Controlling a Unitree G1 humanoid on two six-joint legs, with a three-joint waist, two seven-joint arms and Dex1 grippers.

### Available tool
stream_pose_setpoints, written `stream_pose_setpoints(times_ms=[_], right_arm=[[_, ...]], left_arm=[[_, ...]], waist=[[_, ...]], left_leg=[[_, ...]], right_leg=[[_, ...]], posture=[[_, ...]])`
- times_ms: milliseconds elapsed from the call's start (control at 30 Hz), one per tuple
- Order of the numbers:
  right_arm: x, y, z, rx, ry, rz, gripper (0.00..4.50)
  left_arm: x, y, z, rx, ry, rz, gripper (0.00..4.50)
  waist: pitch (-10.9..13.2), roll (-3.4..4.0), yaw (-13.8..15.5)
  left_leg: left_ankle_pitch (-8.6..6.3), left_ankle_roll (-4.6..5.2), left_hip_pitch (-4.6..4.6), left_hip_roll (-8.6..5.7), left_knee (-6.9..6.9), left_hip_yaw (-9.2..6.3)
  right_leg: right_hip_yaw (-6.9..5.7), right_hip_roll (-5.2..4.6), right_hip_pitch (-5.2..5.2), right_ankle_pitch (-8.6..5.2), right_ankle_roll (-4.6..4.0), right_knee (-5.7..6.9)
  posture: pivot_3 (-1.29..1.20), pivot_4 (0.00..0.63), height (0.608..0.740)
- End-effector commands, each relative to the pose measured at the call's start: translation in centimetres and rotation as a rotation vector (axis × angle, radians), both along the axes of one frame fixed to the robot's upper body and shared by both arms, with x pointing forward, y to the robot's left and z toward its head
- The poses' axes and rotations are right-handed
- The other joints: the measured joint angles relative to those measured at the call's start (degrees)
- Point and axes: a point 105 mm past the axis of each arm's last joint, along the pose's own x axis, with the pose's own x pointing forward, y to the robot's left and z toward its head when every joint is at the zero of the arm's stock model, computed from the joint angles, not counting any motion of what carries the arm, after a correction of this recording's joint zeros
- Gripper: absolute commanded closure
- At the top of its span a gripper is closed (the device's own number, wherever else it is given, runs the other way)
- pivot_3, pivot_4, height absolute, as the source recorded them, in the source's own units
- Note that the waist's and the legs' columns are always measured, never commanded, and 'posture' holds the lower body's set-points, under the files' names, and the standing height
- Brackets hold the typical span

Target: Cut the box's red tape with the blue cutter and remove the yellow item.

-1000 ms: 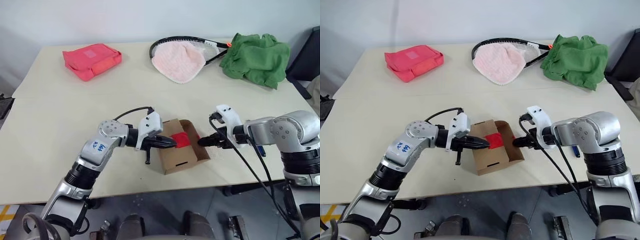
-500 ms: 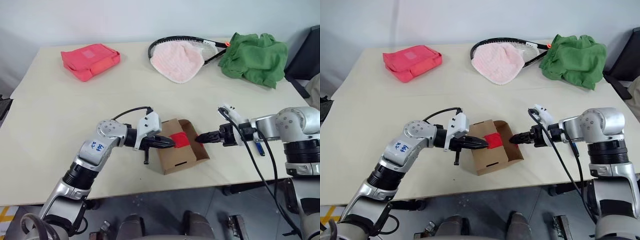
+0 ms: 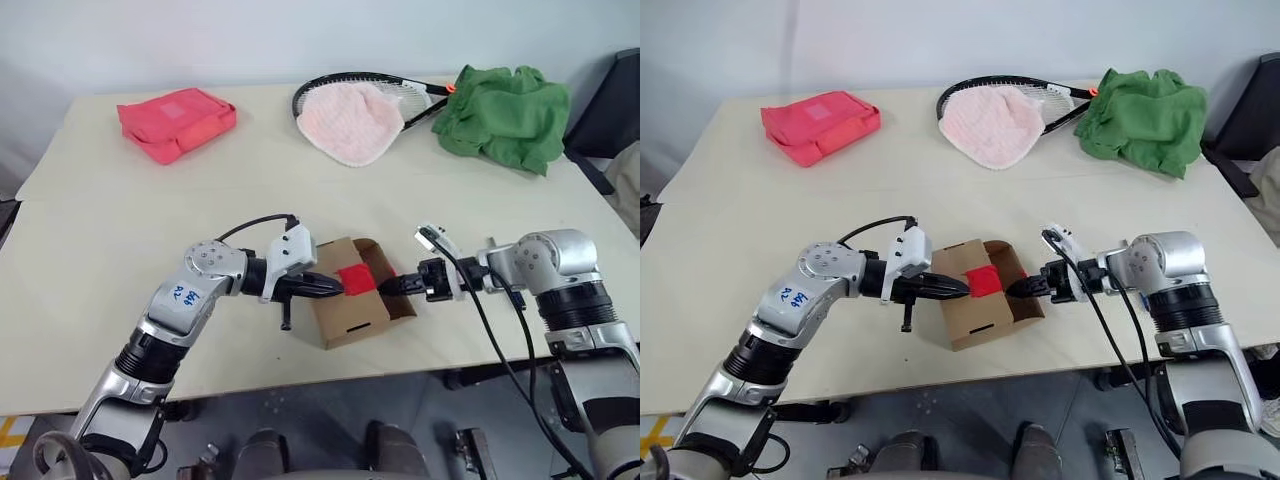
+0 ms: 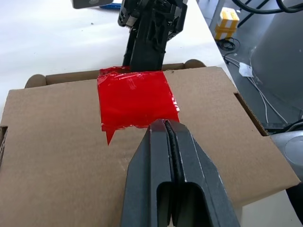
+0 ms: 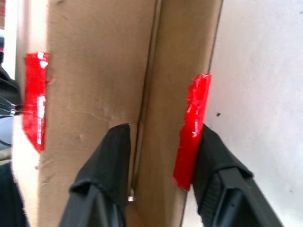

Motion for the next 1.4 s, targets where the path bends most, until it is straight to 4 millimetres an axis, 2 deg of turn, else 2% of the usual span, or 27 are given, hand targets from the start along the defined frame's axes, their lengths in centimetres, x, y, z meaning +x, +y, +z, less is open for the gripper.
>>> stream_pose_setpoints(times_ms=[33, 133, 267, 400, 600, 733, 933, 1133, 1400], right_arm=[[0.2, 0.7, -0.5, -0.006, -0.004, 0.018, 2.63], [0.2, 0.9, -0.5, 0.006, -0.008, 0.024, 3.18], [-0.1, 0.6, 0.6, 0.025, -0.022, 0.028, 4.49], [-0.4, 0.3, 2.4, 0.041, -0.045, 0.036, 4.49], [-0.7, -0.7, 5.4, -0.006, -0.106, 0.011, 4.49], [-0.9, -1.7, 7.9, -0.057, -0.181, -0.019, 4.49], [-1.5, -2.8, 10.4, -0.145, -0.264, -0.022, 4.49], [-2.2, -3.0, 11.8, -0.232, -0.302, -0.007, 4.49], [-2.5, -2.5, 11.6, -0.311, -0.332, -0.019, 4.49]], left_arm=[[-0.3, 0.0, 0.2, 0.005, -0.012, -0.007, 4.50], [-0.2, 0.0, 0.2, 0.005, -0.014, -0.003, 4.50], [-0.2, 0.2, 0.0, 0.007, -0.010, 0.010, 4.50], [0.1, 0.5, -0.5, -0.001, -0.004, 0.047, 4.50], [1.6, 0.7, -1.2, -0.050, -0.017, 0.177, 4.50], [2.3, 0.2, -1.3, -0.094, -0.034, 0.226, 4.50], [2.5, -0.8, -1.6, -0.142, -0.025, 0.246, 4.50], [2.8, -3.1, -1.7, -0.187, -0.009, 0.228, 4.50], [2.9, -3.7, -2.0, -0.196, 0.008, 0.219, 4.50]], waist=[[0.00, 0.00, -0.29], [0.00, 0.00, -0.45], [0.00, 0.00, -0.43], [0.00, 0.00, -0.09], [0.00, 0.00, 0.62], [0.00, 0.00, 0.67], [0.00, 0.00, 0.83], [0.01, -0.02, 1.41], [0.02, -0.03, 1.74]], left_leg=[[0.00, 0.00, 0.02, 0.00, -0.02, 0.00], [0.00, -0.01, 0.04, 0.01, -0.04, 0.00], [0.00, -0.01, 0.03, 0.01, -0.07, 0.01], [0.00, -0.01, 0.02, 0.01, -0.07, 0.01], [0.00, 0.00, -0.05, 0.00, 0.02, 0.01], [0.00, 0.00, -0.06, 0.00, 0.06, 0.01], [0.00, 0.00, -0.07, 0.00, 0.06, 0.01], [-0.01, 0.01, -0.07, 0.00, 0.06, 0.01], [-0.04, 0.06, -0.10, 0.00, 0.10, 0.01]], right_leg=[[0.01, 0.00, 0.00, 0.00, 0.00, 0.01], [0.01, 0.02, 0.00, 0.00, 0.00, 0.02], [0.01, 0.02, -0.01, 0.00, 0.00, 0.00], [0.01, 0.02, -0.01, 0.00, 0.00, -0.02], [0.03, 0.01, -0.01, 0.00, 0.00, -0.03], [0.04, 0.01, -0.02, 0.01, 0.01, -0.02], [0.05, 0.01, -0.02, 0.01, 0.01, -0.03], [0.05, 0.01, -0.02, 0.01, 0.01, -0.06], [0.04, 0.01, -0.01, 0.02, 0.01, -0.08]], posture=[[0.00, 0.150, 0.740], [0.00, 0.150, 0.740], [0.00, 0.150, 0.740], [0.00, 0.150, 0.740], [0.00, 0.150, 0.740], [0.00, 0.150, 0.740], [0.00, 0.150, 0.740], [0.00, 0.150, 0.740], [0.00, 0.150, 0.740]])
